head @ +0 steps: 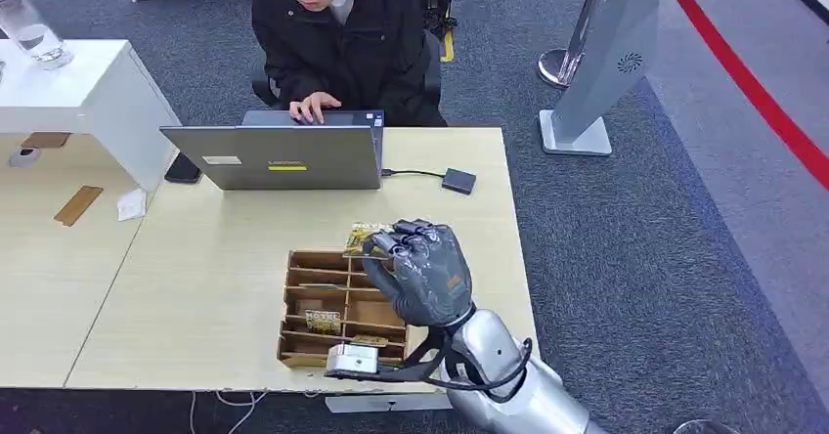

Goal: Pass the card to the sensor for recognition and then transmit it.

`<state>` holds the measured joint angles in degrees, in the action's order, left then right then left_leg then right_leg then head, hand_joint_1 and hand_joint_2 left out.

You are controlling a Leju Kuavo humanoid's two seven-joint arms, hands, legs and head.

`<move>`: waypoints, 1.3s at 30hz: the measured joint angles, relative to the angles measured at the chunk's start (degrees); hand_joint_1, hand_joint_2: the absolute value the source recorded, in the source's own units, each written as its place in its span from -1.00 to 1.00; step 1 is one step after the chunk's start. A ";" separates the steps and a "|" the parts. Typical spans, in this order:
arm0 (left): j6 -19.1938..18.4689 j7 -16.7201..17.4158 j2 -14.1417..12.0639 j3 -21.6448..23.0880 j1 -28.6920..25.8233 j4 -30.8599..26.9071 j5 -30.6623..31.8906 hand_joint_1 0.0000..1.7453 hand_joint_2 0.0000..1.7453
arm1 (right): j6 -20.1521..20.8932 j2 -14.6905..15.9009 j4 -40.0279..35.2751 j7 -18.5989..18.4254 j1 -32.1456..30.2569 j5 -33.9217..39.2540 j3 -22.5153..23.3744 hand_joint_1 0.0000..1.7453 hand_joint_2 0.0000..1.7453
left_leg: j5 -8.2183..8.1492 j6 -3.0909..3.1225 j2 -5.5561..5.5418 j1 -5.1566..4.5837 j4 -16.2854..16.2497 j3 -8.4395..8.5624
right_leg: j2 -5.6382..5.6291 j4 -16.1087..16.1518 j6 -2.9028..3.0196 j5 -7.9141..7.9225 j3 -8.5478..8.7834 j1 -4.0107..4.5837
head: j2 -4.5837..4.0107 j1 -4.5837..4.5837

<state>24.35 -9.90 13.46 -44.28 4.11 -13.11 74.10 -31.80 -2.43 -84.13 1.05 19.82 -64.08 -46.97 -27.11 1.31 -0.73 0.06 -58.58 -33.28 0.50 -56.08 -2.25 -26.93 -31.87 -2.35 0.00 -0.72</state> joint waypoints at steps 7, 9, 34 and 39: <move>-0.02 0.00 -0.02 -0.02 0.01 0.00 0.22 -1.00 -1.00 | -1.42 0.07 -1.11 0.70 0.04 0.28 0.37 1.00 1.00 | 0.00 0.00 0.00 0.00 0.00 0.00 | 0.00 0.00 0.00 0.00 0.00 0.00 | 0.00 0.00; -0.02 0.00 -0.02 -0.02 0.02 0.00 0.48 -1.00 -1.00 | -2.19 0.07 -1.09 0.81 0.08 0.26 0.59 1.00 1.00 | 0.00 0.00 0.00 0.00 0.00 0.00 | 0.00 0.00 0.00 0.00 0.00 0.00 | 0.00 -0.02; -1.75 0.92 0.00 0.72 1.04 0.00 3.15 -1.00 -1.00 | -1.86 -2.16 5.93 -0.33 9.73 -3.24 3.45 1.00 1.00 | 0.03 0.00 -0.01 0.00 0.00 0.00 | 0.00 -0.03 0.02 0.03 0.02 0.00 | 0.00 -0.02; -2.01 1.05 0.00 1.44 1.37 0.00 3.23 -1.00 -1.00 | -1.38 -2.75 8.83 -0.48 12.09 -3.58 4.13 1.00 1.00 | 0.04 -0.01 -0.01 0.00 0.00 0.00 | 0.00 -0.03 0.02 0.03 0.01 0.00 | 0.00 0.00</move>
<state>22.34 -8.85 13.46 -42.84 5.48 -13.11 77.33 -33.18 -5.18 -75.30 0.57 31.91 -67.67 -42.84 -27.07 1.30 -0.74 0.06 -58.58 -33.28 0.50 -56.11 -2.24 -26.90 -31.86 -2.34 0.00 -0.72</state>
